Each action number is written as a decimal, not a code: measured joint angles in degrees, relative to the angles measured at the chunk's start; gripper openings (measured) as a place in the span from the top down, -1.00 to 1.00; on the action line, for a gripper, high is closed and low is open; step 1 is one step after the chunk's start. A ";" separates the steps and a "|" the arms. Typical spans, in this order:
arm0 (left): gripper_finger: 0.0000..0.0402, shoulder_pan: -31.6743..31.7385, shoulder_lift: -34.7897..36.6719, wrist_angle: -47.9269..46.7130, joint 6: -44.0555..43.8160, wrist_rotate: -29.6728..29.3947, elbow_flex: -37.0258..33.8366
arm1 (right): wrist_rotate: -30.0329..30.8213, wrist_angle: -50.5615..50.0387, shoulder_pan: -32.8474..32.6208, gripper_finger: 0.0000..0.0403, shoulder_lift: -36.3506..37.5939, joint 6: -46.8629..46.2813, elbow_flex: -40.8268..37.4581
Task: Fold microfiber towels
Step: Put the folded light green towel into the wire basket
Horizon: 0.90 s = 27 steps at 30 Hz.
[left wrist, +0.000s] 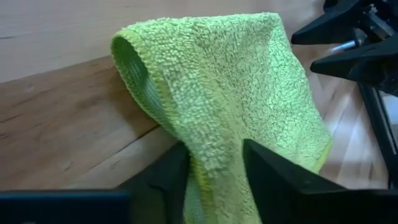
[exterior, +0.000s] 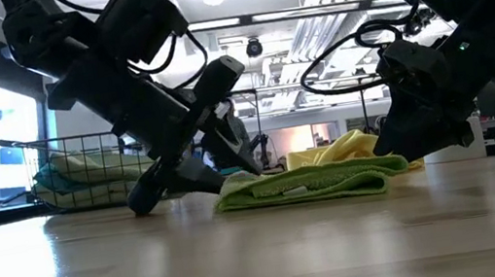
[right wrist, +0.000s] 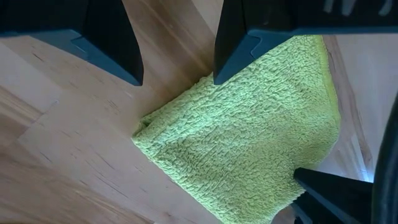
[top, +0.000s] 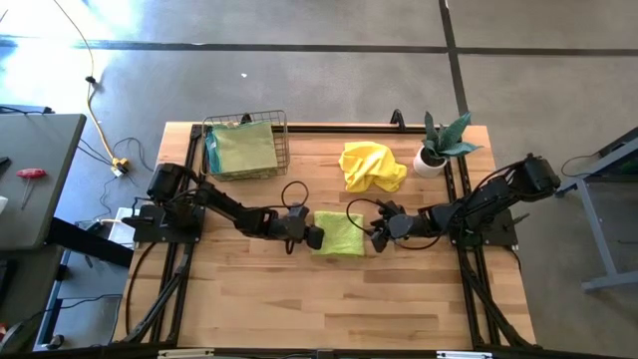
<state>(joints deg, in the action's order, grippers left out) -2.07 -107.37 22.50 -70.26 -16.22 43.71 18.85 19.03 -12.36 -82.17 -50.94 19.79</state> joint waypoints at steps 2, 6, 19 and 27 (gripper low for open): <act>0.48 0.45 0.04 -0.85 1.16 0.77 0.10 | 0.00 0.00 0.00 0.07 0.00 0.00 0.00; 0.84 1.44 0.09 -1.46 3.47 3.59 0.12 | 0.01 0.00 -0.01 0.07 0.00 -0.01 0.00; 0.99 5.35 9.22 -7.92 11.54 11.45 -0.16 | 0.01 -0.06 -0.01 0.06 0.00 -0.01 0.01; 1.00 10.90 22.92 -18.04 12.53 14.28 -0.14 | 0.00 -0.15 -0.01 0.07 0.00 -0.01 0.02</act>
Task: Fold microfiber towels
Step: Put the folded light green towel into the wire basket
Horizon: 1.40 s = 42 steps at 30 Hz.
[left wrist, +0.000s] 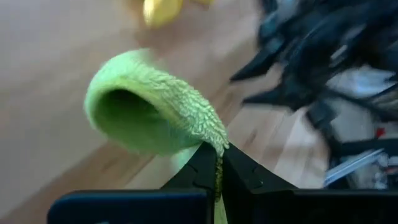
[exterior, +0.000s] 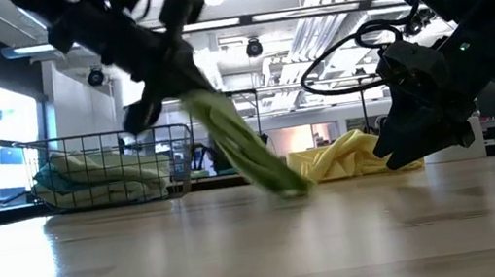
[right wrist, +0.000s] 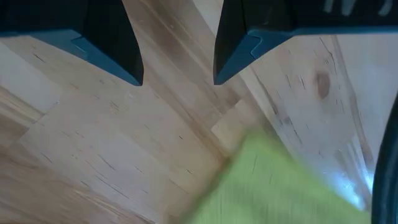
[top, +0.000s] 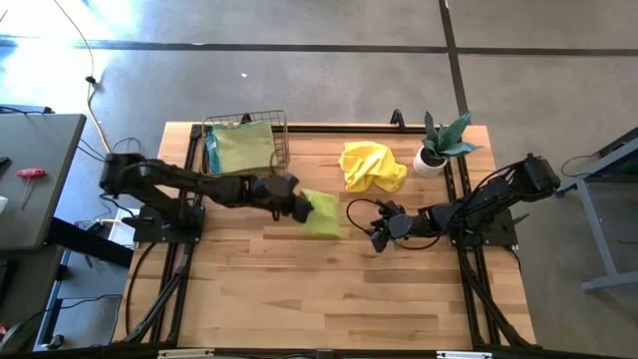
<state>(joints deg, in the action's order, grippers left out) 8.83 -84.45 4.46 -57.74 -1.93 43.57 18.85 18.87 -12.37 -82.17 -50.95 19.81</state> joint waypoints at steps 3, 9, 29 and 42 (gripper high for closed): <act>1.00 2.87 4.67 -1.69 1.21 0.33 0.02 | 0.00 0.00 -0.01 0.06 0.00 0.01 0.00; 1.00 10.25 9.04 -3.00 5.69 4.26 3.46 | 0.00 -0.01 -0.01 0.07 0.00 0.01 0.00; 1.00 39.26 9.29 -44.27 33.09 2.89 19.69 | 0.00 -0.20 -0.01 0.06 0.00 0.01 0.00; 1.00 49.63 9.24 -57.06 42.17 -9.22 18.36 | 0.00 -0.20 -0.01 0.06 0.00 0.01 0.00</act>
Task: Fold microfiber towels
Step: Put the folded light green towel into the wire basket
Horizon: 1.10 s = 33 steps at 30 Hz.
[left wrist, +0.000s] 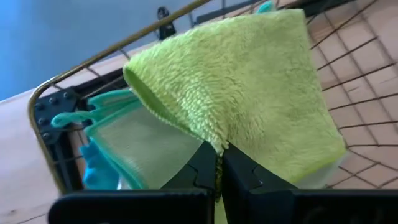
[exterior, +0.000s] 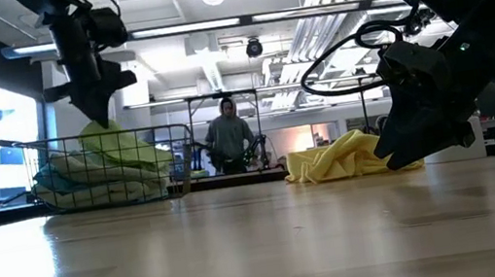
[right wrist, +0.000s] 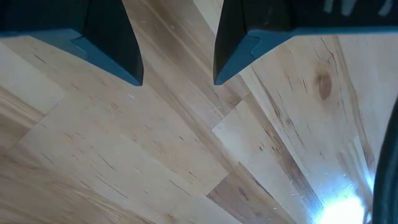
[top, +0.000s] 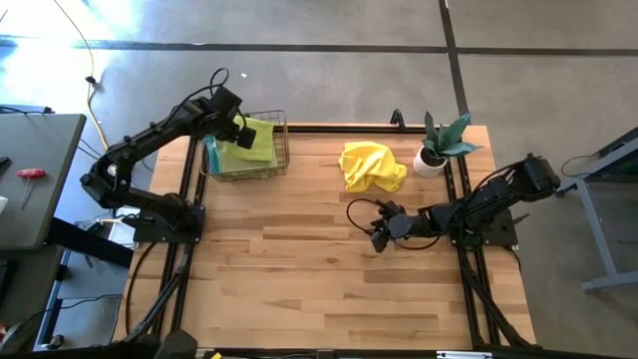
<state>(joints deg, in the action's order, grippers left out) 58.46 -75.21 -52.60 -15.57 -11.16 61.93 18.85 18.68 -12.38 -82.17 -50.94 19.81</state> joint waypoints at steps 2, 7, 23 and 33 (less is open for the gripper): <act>1.00 0.07 -0.05 -0.14 0.70 -0.20 -0.02 | 0.02 -0.02 0.00 0.06 0.00 -0.01 0.00; 1.00 -1.34 -1.19 -1.78 -0.26 -1.76 0.00 | 0.00 -0.18 0.00 0.06 0.00 0.00 0.00; 0.99 -9.33 -4.99 -12.55 -16.26 -13.99 -0.02 | 0.01 -0.22 0.01 0.06 0.00 -0.01 0.00; 0.58 -13.26 -5.70 -14.03 -17.06 -19.27 -0.02 | 0.01 -0.23 0.02 0.06 0.00 -0.01 0.00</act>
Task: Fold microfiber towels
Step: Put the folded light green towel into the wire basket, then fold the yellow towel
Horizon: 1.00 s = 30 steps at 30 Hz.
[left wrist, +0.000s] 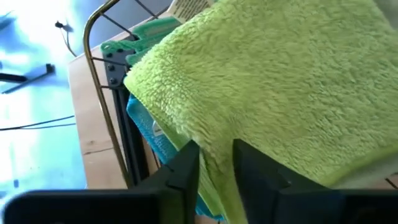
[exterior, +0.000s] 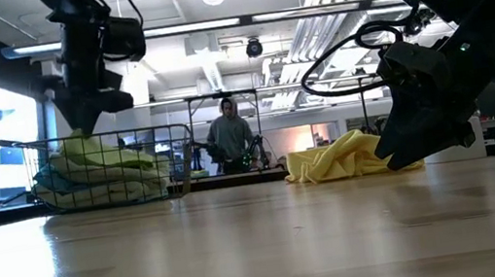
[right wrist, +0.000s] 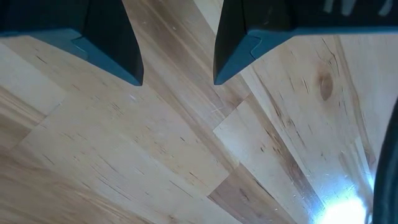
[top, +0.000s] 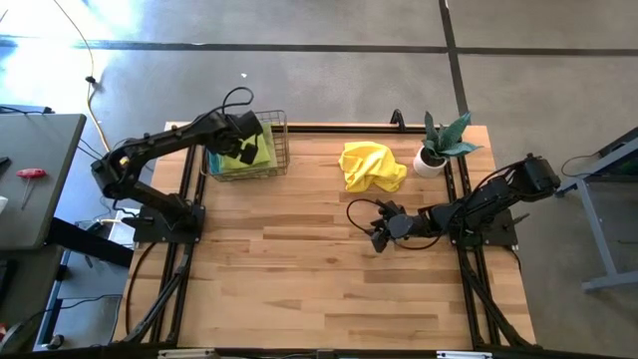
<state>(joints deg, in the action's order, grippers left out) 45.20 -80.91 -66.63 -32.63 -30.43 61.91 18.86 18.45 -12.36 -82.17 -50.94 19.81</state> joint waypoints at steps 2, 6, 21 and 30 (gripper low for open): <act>0.47 -0.93 0.46 -0.06 0.17 -0.04 0.08 | 0.01 0.01 -0.02 0.06 0.00 -0.01 0.00; 0.37 -4.08 1.67 0.09 -1.37 0.05 1.54 | 0.00 0.00 -0.01 0.06 0.00 0.00 0.00; 0.36 -35.31 1.48 16.16 -7.74 -0.61 2.45 | -0.01 -0.01 -0.02 0.06 0.00 0.01 0.00; 0.36 -54.12 -5.13 23.82 -7.76 -7.04 2.49 | -0.01 -0.05 -0.01 0.06 0.00 -0.01 0.00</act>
<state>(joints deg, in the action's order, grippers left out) -8.92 -86.04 -42.81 -40.39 -37.46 64.40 18.85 18.40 -12.37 -82.17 -50.96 19.81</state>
